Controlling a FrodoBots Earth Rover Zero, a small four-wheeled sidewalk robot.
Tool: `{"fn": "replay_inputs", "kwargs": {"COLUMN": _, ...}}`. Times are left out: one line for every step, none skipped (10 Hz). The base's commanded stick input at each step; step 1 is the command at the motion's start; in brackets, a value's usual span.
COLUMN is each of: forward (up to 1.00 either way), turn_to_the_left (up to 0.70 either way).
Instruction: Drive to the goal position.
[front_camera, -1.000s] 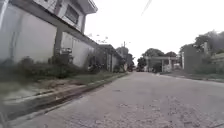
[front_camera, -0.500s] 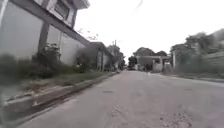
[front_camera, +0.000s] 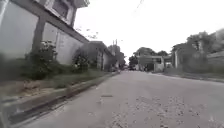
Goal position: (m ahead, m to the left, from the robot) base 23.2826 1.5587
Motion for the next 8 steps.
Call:
{"fn": "replay_inputs", "kwargs": {"forward": 0.7, "turn_to_the_left": -0.35}}
{"fn": "replay_inputs", "kwargs": {"forward": 0.7, "turn_to_the_left": -0.35}}
{"fn": "replay_inputs", "kwargs": {"forward": 0.7, "turn_to_the_left": -0.35}}
{"fn": "replay_inputs", "kwargs": {"forward": 0.7, "turn_to_the_left": -0.35}}
{"fn": "replay_inputs", "kwargs": {"forward": 0.7, "turn_to_the_left": -0.35}}
{"fn": "replay_inputs", "kwargs": {"forward": 0.7, "turn_to_the_left": -0.13}}
{"fn": "replay_inputs", "kwargs": {"forward": 0.7, "turn_to_the_left": 0.0}}
{"fn": "replay_inputs", "kwargs": {"forward": 0.7, "turn_to_the_left": 0.0}}
